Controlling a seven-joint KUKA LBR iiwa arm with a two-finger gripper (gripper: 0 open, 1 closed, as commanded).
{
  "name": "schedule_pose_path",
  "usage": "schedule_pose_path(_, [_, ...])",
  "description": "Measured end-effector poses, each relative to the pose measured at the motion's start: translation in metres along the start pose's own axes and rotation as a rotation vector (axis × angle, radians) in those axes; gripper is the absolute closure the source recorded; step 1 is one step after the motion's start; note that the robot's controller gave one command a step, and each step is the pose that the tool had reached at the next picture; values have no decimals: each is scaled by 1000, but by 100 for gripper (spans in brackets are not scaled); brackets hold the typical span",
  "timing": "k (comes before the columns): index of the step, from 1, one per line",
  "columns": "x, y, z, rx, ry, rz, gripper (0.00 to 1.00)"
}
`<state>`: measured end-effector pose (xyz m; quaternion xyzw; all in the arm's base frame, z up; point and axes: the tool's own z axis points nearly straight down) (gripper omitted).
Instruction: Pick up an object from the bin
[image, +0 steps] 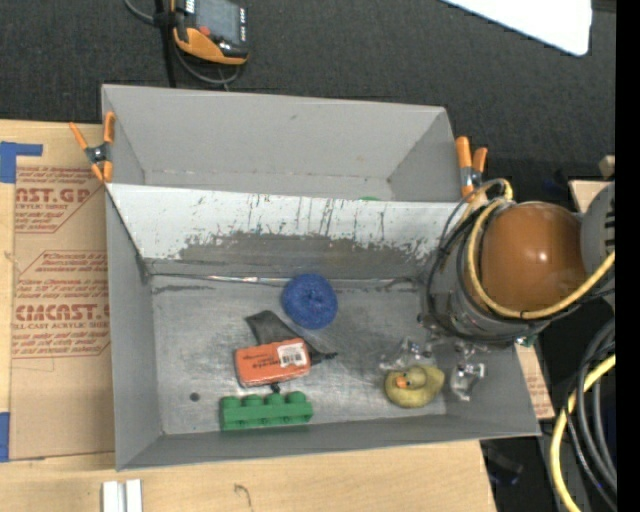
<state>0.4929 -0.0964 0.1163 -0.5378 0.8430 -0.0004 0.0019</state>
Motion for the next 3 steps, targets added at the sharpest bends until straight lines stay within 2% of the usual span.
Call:
schedule_pose_path(1, [-2,-11,34,-17,2,-506,100])
schedule_pose_path(2, [-2,-11,34,-16,2,-506,100])
schedule_pose_path(3, [-2,-10,35,-12,2,-639,100])
